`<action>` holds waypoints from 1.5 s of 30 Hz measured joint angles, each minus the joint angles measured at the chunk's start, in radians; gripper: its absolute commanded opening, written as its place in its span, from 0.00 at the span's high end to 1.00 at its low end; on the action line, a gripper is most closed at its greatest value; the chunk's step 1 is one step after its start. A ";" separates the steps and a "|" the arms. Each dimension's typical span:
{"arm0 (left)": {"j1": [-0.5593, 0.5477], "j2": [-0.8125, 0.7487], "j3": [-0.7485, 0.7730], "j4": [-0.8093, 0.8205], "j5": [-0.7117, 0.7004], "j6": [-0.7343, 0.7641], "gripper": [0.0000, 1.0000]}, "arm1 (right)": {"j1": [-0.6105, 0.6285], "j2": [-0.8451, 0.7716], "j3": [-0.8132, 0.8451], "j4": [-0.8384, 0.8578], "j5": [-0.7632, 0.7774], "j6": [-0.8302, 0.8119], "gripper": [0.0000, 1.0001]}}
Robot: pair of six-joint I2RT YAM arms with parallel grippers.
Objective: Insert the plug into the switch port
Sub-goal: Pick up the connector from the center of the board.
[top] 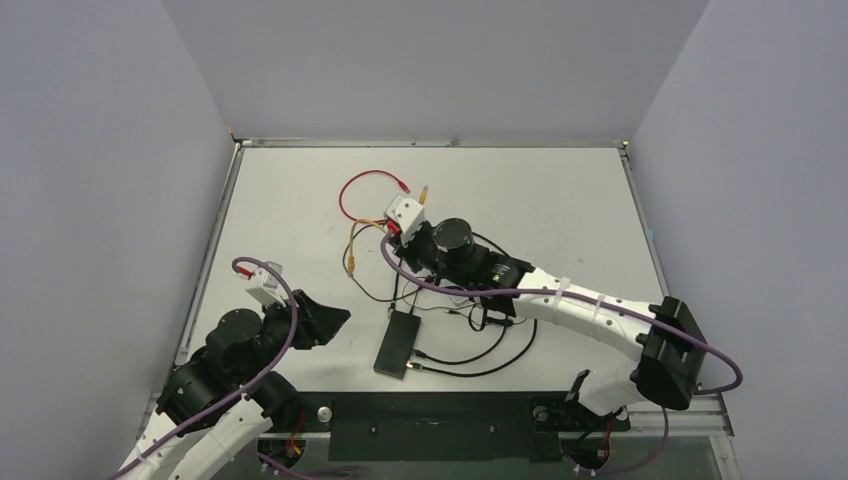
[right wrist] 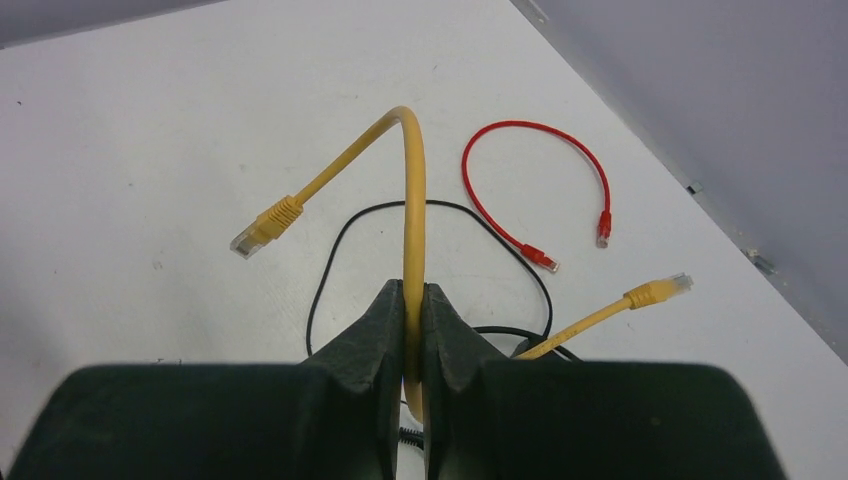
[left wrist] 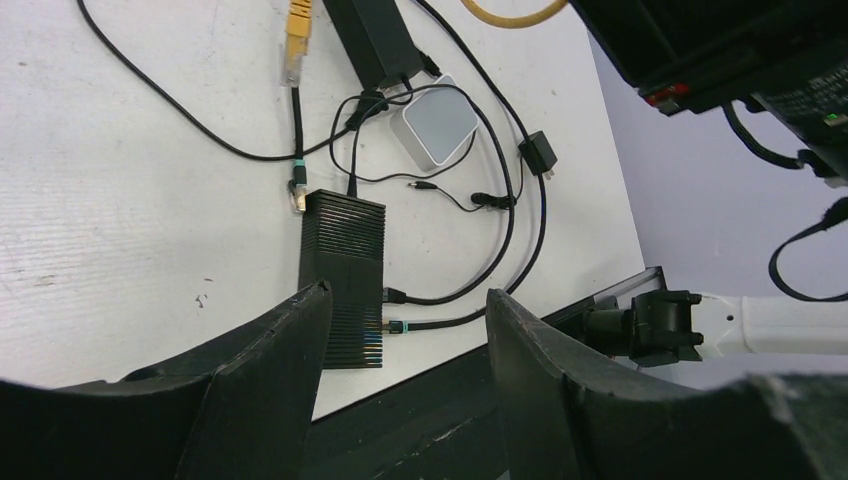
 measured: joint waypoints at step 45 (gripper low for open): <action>0.000 0.227 -0.251 0.815 0.480 -0.102 0.46 | 0.112 -0.706 -0.392 -0.027 -0.081 0.128 1.00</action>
